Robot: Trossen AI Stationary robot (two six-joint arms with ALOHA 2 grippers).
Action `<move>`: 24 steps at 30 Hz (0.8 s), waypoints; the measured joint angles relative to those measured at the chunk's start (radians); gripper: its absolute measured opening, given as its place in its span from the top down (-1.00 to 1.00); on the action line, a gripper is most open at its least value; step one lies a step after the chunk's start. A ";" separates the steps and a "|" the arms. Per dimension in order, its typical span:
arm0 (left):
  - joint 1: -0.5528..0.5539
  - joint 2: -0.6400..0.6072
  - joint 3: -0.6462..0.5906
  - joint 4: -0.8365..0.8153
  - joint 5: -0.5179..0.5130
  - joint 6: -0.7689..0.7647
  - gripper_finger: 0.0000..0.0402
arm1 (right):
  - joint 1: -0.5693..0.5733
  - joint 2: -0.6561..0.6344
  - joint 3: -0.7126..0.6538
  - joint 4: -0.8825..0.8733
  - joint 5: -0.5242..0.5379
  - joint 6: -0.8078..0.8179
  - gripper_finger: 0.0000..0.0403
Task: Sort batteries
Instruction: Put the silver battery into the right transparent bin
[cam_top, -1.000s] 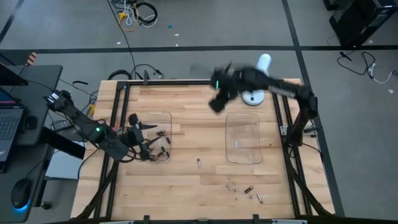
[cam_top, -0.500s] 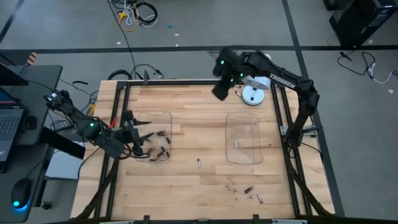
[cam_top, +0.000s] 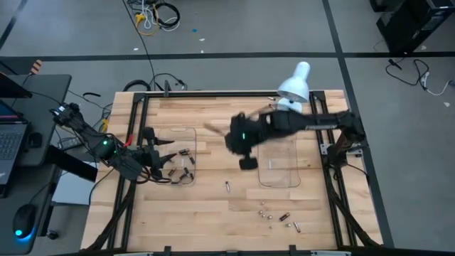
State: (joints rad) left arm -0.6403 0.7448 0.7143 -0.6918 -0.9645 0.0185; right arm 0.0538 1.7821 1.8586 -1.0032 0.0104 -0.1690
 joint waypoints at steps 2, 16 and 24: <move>0.000 0.000 0.000 0.000 0.000 -0.001 -0.11 | 0.055 0.000 -0.051 0.079 0.071 0.062 0.66; 0.000 0.001 0.000 -0.001 0.061 -0.145 -0.11 | 0.193 0.000 -0.329 0.421 0.242 0.597 0.48; -0.001 0.005 0.000 0.000 0.060 -0.344 -0.11 | 0.202 0.004 -0.400 0.572 0.242 0.630 0.42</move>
State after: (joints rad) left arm -0.6411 0.7494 0.7143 -0.6923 -0.9045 -0.3257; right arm 0.2561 1.7862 1.4583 -0.4308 0.2527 0.4607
